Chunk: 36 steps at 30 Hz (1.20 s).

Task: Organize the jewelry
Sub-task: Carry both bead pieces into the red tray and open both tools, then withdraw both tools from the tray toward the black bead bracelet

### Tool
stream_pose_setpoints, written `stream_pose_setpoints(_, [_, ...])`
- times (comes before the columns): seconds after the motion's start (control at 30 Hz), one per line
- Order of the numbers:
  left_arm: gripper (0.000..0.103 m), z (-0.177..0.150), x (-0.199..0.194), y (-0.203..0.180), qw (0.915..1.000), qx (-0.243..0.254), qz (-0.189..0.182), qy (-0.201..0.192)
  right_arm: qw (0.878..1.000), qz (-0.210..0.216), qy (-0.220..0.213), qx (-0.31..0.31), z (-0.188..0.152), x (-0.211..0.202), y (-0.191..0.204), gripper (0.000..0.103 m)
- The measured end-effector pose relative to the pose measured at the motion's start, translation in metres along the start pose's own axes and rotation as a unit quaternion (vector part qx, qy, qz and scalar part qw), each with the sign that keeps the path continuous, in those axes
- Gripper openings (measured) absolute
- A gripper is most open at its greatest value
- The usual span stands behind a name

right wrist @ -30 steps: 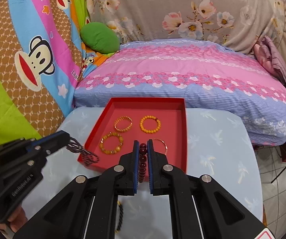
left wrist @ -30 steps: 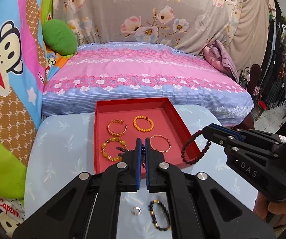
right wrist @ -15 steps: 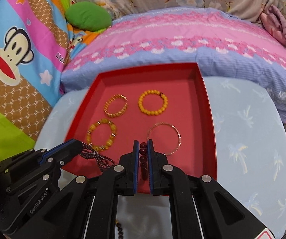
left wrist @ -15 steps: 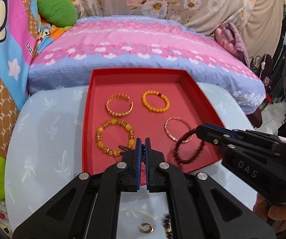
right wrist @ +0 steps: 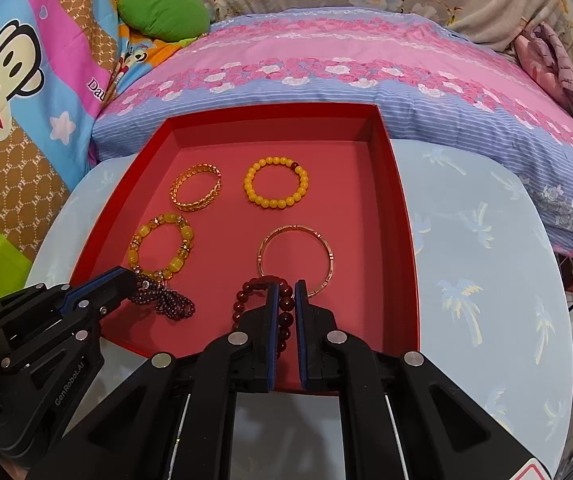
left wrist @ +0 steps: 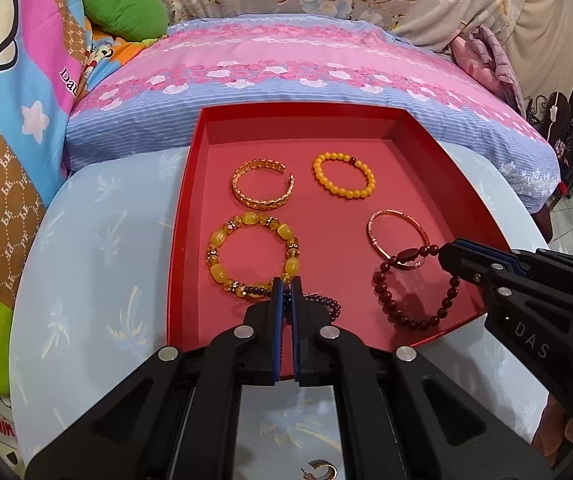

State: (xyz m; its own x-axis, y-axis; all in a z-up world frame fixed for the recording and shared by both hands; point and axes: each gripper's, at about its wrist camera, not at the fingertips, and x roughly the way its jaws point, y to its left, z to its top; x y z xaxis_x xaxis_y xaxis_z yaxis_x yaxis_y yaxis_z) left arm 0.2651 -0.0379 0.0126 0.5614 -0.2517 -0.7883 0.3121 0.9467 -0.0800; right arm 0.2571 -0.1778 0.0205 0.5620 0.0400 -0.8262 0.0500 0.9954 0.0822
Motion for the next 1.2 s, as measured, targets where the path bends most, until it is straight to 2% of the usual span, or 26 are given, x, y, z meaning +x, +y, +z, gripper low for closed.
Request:
stream_pose_setpoints(0.17, [0.005,-0.001,0.001,0.004,0.9999,-0.007,0.007,-0.002,1.0,-0.004,-0.004,-0.002,0.0,0.0,0.002,0.009])
stream_pose_setpoints(0.23, [0.01,-0.002,0.001,0.005,0.9999,-0.011,0.011,-0.003,1.0,-0.005,-0.006,-0.005,0.0,-0.001,0.004,0.012])
stream_pose_setpoints(0.33, [0.028,-0.005,-0.003,0.005,0.9997,-0.016,0.015,-0.009,1.0,-0.006,-0.012,-0.009,-0.001,-0.005,0.008,0.018])
stream_pose_setpoints(0.4, [0.029,-0.007,-0.007,0.004,0.9996,-0.014,0.018,-0.015,1.0,-0.004,-0.014,-0.008,-0.001,-0.008,0.009,0.022])
stream_pose_setpoints(0.73, [0.032,-0.021,-0.033,0.004,0.9993,-0.022,0.015,-0.028,0.999,0.008,-0.027,-0.016,-0.016,-0.034,0.018,0.023])
stream_pose_setpoints(1.2, [0.032,-0.073,-0.076,0.009,0.9988,-0.043,0.007,-0.022,1.0,0.006,-0.018,-0.014,-0.075,-0.072,0.012,0.024])
